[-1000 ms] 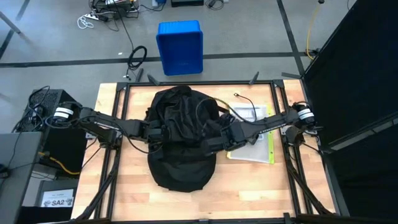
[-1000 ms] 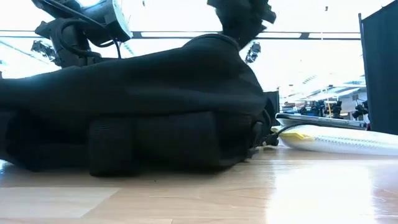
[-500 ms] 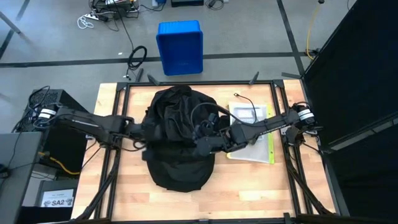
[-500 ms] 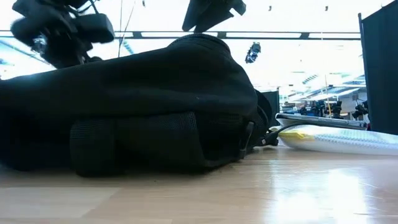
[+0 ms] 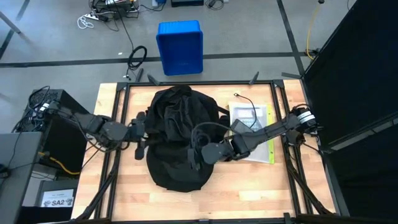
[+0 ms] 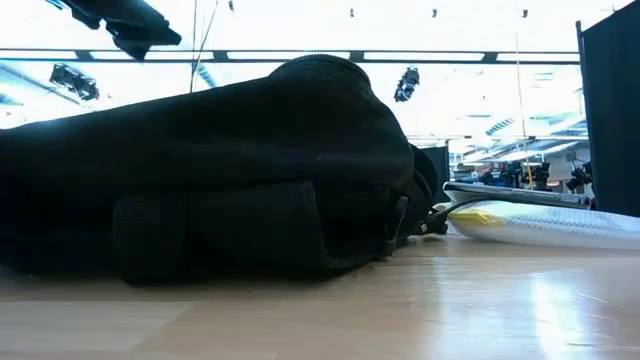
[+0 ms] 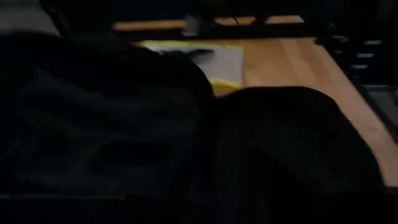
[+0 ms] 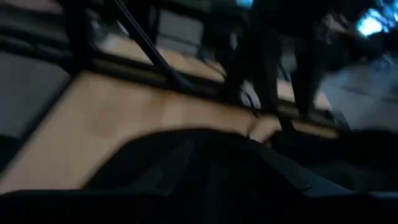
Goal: Unpack backpack
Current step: Open the yellow zipper pouch
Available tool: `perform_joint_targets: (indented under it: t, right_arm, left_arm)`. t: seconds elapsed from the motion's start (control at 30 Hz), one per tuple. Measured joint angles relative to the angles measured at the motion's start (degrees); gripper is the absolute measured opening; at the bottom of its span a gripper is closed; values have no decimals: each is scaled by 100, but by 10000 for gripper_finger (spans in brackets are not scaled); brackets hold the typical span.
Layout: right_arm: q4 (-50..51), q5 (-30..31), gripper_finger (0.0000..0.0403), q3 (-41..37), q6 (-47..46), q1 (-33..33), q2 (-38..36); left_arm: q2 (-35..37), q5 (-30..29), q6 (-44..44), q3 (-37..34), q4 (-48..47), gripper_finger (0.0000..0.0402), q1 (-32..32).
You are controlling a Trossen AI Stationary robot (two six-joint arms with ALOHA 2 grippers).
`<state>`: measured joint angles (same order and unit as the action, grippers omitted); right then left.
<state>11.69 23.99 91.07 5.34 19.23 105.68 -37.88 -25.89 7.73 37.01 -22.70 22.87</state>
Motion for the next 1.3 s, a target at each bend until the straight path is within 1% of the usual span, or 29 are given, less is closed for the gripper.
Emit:
perform_joint_targets:
  t: [0.1, 0.2, 0.3, 0.4, 0.47, 0.53, 0.63, 0.7, 0.73, 0.8, 0.87, 0.97, 1.13, 1.2, 1.3]
  right_arm:
    - [239, 85, 99, -451, -406, -115, -254]
    - [-63, 278, 83, -1041, -499, -96, -822]
    - [-611, 621, 68, -1733, -288, 24, -1628]
    - [-1687, 782, 54, -2654, 120, 130, -2431]
    - [-2630, 780, 46, -3341, 411, 144, -2907]
    - [-3429, 787, 40, -4028, 615, 72, -3294]
    - [-4250, 806, 32, -4927, 730, -108, -3686]
    - [-4776, 808, 29, -5374, 737, -237, -3872]
    - [-4989, 798, 27, -5542, 741, -295, -3932]
    - [-5282, 729, 25, -5810, 797, -415, -3987]
    - [-5417, 613, 25, -5954, 864, -518, -3990]
    - [-5511, 447, 27, -5982, 911, -651, -3992]
    - [-5487, 277, 26, -5985, 1165, -706, -4043]
    - [-5481, 279, 24, -5985, 1299, -704, -4115]
    - [-5302, 293, 23, -5985, 1339, -652, -4384]
  left_arm:
    - [319, -68, -4, 112, -312, 123, 251]
    - [696, -320, -65, 367, -546, 105, 484]
    - [1015, -594, -468, 572, -518, 89, 619]
    - [1115, -728, -904, 592, -128, 76, 607]
    - [991, -890, -1149, 592, -35, 68, 570]
    - [781, -1418, -1382, 590, -37, 61, 514]
    - [505, -2310, -1678, 586, -32, 51, 351]
    - [367, -2448, -1937, 584, 97, 45, 148]
    - [305, -2428, -2025, 584, 233, 43, 17]
    - [208, -2140, -2144, 584, 435, 38, -308]
    - [116, -1689, -2203, 584, 551, 31, -720]
    - [-55, -1074, -2138, 697, 442, 17, -1477]
    - [-584, 264, -1930, 1074, 133, 1, -2811]
    - [-801, 461, -1937, 1255, 43, 2, -3214]
    - [-967, 460, -1939, 1476, -7, 2, -3658]
